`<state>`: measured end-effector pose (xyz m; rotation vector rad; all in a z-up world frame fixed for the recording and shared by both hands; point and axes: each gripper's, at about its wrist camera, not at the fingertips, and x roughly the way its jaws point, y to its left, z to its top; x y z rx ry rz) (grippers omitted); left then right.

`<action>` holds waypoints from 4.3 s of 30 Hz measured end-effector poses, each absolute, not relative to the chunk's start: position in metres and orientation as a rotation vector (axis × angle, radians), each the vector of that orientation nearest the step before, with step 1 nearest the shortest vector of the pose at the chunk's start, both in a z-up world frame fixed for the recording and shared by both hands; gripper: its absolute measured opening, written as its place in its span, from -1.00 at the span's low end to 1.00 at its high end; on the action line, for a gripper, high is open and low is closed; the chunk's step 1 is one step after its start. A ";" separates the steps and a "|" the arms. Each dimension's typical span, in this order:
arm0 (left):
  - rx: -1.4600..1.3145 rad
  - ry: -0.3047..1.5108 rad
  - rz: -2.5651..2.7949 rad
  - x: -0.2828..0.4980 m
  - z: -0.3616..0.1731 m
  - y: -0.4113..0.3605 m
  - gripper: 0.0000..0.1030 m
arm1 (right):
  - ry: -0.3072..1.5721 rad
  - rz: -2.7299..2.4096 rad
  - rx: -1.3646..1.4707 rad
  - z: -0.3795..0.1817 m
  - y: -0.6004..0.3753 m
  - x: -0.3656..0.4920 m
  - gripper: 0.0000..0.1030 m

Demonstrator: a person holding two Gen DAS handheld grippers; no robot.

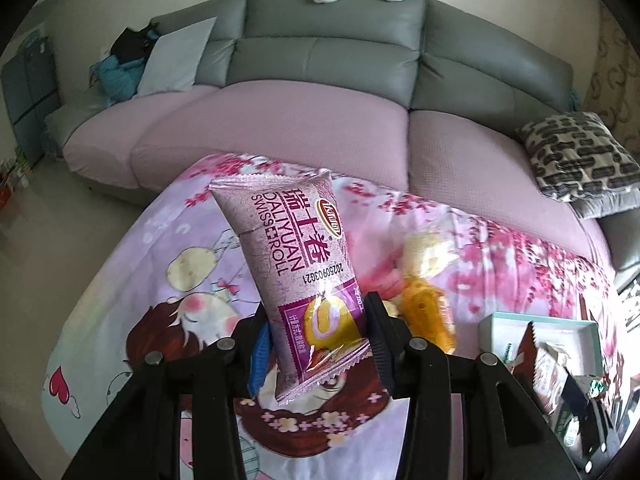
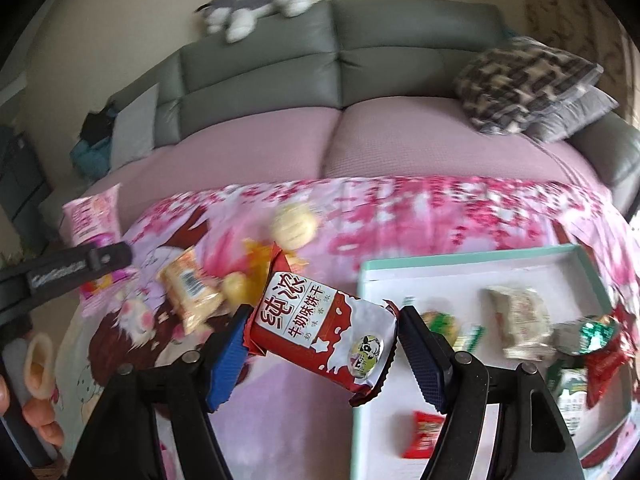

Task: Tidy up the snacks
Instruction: 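Carry both packs to the tray and release the Swiss roll from the left tool, then withdraw both open tools from the tray toward the remaining snacks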

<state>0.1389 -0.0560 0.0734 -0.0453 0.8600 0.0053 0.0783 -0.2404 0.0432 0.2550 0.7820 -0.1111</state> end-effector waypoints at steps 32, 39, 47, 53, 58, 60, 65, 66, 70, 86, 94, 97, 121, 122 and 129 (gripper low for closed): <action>0.261 0.908 -0.430 0.119 0.014 -0.272 -0.12 | 0.770 -0.467 0.331 0.010 -0.413 0.059 0.46; 0.301 0.912 -0.451 0.114 0.004 -0.290 -0.12 | 0.771 -0.479 0.342 0.007 -0.424 0.057 0.47; 0.333 0.912 -0.455 0.109 -0.003 -0.298 -0.12 | 0.785 -0.481 0.331 0.004 -0.423 0.057 0.46; 0.343 0.910 -0.457 0.109 -0.003 -0.299 -0.11 | 0.785 -0.482 0.334 0.004 -0.424 0.056 0.46; 0.345 0.915 -0.455 0.109 -0.004 -0.299 -0.11 | 0.789 -0.484 0.338 0.004 -0.424 0.056 0.46; 0.344 0.914 -0.450 0.109 -0.004 -0.298 -0.11 | 0.794 -0.486 0.335 0.003 -0.423 0.057 0.46; 0.327 0.910 -0.448 0.110 -0.001 -0.295 0.30 | 0.806 -0.491 0.329 0.002 -0.422 0.057 0.46; 0.322 0.912 -0.447 0.110 0.000 -0.294 0.30 | 0.807 -0.491 0.329 0.002 -0.422 0.057 0.46; 0.311 0.913 -0.438 0.112 0.002 -0.290 0.30 | 0.812 -0.491 0.323 0.002 -0.421 0.058 0.46; 0.176 0.902 -0.357 0.119 0.022 -0.262 0.37 | 0.807 -0.490 0.303 0.013 -0.416 0.056 0.56; 0.111 0.915 -0.281 0.131 0.021 -0.240 0.43 | 0.812 -0.490 0.298 0.014 -0.415 0.056 0.56; 0.100 0.922 -0.238 0.135 0.016 -0.234 0.91 | 0.823 -0.496 0.281 0.014 -0.414 0.057 0.58; 0.055 1.000 -0.135 0.146 -0.003 -0.215 0.99 | 0.854 -0.500 0.250 0.013 -0.411 0.059 1.00; 0.063 0.996 -0.143 0.145 -0.002 -0.216 0.99 | 0.850 -0.501 0.247 0.015 -0.410 0.059 1.00; 0.091 0.975 -0.175 0.139 0.011 -0.216 0.99 | 0.840 -0.469 0.223 0.028 -0.389 0.062 1.00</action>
